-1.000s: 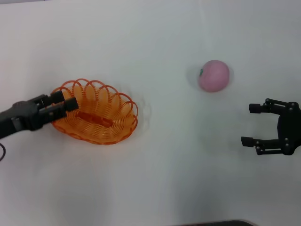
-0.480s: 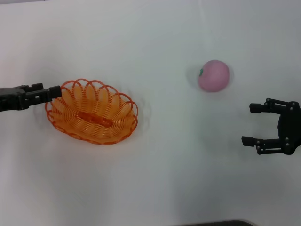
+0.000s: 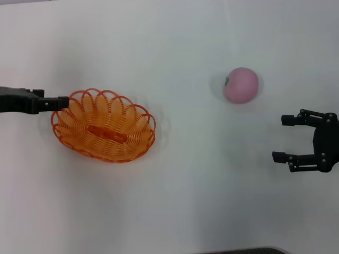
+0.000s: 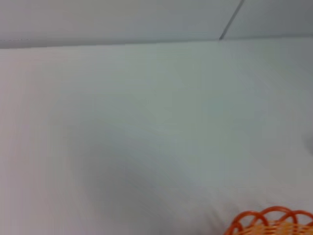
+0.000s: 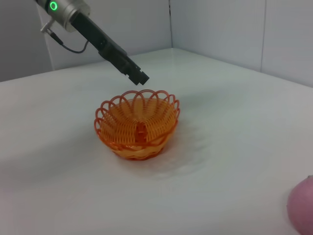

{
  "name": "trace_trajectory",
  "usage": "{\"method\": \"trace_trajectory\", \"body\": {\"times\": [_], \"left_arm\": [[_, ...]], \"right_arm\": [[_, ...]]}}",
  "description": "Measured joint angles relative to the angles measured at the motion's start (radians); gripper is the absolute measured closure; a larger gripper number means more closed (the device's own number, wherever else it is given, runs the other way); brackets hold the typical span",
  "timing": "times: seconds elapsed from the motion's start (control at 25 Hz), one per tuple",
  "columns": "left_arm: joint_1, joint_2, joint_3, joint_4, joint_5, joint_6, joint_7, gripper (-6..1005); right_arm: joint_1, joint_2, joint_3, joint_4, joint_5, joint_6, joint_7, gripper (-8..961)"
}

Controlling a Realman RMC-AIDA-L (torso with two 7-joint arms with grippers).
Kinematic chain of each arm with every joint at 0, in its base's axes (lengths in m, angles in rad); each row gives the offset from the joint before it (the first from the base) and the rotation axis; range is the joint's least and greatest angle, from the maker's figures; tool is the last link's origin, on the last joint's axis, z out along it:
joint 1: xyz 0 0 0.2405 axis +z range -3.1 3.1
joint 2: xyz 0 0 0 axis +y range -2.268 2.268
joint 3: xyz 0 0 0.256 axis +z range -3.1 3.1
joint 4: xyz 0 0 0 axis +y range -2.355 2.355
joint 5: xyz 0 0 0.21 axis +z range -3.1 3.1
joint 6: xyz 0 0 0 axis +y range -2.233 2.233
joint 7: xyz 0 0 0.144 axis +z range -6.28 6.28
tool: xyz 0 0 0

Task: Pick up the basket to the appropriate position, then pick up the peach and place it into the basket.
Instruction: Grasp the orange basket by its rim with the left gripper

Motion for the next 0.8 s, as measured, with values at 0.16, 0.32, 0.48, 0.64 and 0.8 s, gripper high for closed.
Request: {"method": "trace_trajectory", "body": {"times": [0.16, 0.32, 0.48, 0.64, 0.8], "left_arm": [[-0.038, -0.002, 0.039, 0.013, 0.087, -0.006, -0.078, 221], [-0.067, -0.001, 0.075, 0.015, 0.152, 0.001, -0.128, 220], [-0.086, -0.001, 0.11, 0.024, 0.2, 0.005, -0.146, 221], [-0.1, 0.0, 0.117, 0.025, 0.217, 0.009, -0.151, 221], [-0.113, 0.004, 0.128, 0.019, 0.233, 0.026, -0.163, 221]], "right_arm": [[0.002, 0.001, 0.0, 0.0, 0.0, 0.001, 0.001, 26], [0.004, 0.001, 0.0, 0.001, -0.002, 0.005, 0.001, 26], [0.006, 0.001, 0.0, 0.002, -0.003, 0.006, 0.001, 26], [0.007, 0.001, 0.0, 0.003, -0.004, 0.012, 0.001, 26], [0.007, 0.001, 0.0, 0.002, -0.004, 0.015, 0.001, 26]]}}
